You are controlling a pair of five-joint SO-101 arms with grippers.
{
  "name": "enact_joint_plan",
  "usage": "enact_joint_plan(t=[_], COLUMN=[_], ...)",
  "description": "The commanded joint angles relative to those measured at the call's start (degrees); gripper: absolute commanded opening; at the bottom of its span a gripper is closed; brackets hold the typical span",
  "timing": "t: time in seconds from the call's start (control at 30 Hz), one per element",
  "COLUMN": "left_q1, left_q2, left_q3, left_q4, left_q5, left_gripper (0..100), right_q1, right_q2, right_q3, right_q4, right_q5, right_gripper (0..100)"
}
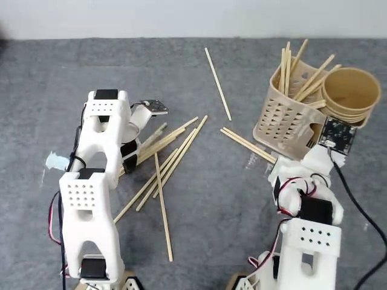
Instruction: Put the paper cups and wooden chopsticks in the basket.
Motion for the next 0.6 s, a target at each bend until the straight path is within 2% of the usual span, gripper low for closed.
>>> enact_joint_plan(t=[0.0,0.27,0.57], left_q1=[1.23,3.6,4.57], left_q2=[0.26,-0.44,-15.56], left_q3=[-0.92,-0.57,6.9], left_q4=[0.88,0.88,0.88], left_q5=[-0.09,0.09,0.26], left_gripper=[1,1,1], right_q1=[-0.57,-0.57,-0.57], right_q2=[-1.1,-1.1,-1.1], right_q3=[-0.53,-0.53,-0.53], right_q4=[-1.1,-1.1,-1.19], right_q5=[-0.18,-0.18,-0.18], right_gripper=[0.9,0.9,0.9])
